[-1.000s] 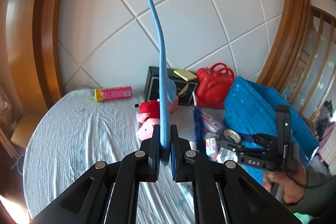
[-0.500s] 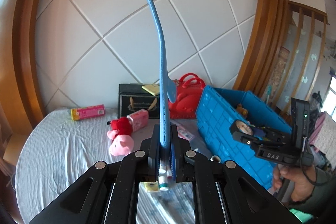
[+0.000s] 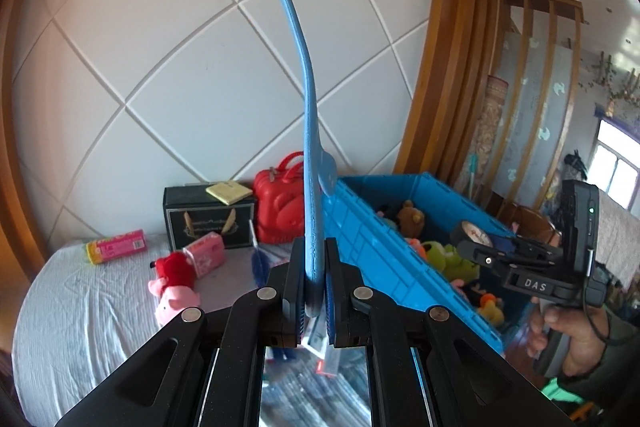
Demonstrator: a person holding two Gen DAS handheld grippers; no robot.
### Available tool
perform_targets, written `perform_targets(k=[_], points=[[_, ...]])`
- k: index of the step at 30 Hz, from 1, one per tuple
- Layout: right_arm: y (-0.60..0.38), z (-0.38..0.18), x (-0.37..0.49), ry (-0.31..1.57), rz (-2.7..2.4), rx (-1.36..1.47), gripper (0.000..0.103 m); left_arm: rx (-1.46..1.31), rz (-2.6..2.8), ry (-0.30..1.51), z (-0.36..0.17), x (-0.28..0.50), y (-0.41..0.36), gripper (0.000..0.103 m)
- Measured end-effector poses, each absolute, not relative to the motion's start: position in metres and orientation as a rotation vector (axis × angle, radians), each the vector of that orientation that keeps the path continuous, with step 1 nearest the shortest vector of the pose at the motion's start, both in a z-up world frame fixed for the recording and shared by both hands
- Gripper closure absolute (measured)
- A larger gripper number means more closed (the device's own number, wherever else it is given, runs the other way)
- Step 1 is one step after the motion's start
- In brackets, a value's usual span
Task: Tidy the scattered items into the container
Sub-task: 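Carry the boomerang and tape roll in both grippers over the blue crate, then open both grippers to drop the boomerang and tape roll into the crate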
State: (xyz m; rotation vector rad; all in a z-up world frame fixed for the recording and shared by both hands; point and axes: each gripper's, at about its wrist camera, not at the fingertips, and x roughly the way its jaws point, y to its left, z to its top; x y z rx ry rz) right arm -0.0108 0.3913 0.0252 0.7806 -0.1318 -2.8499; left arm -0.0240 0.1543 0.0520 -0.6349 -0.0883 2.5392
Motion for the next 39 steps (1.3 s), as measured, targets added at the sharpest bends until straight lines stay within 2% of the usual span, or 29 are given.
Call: perform_targets(k=[26,39], points=[[0.551,0.016,0.036,-0.287,-3.103,0.848,0.046,-0.571,2.24,0.016,0.064,-0.049,0.361,0.096],[0.596,0.009,0.053,-0.332,-3.205,0.907,0.046,-0.566,2.113,0.023,0.062,-0.059,0.437,0.096]])
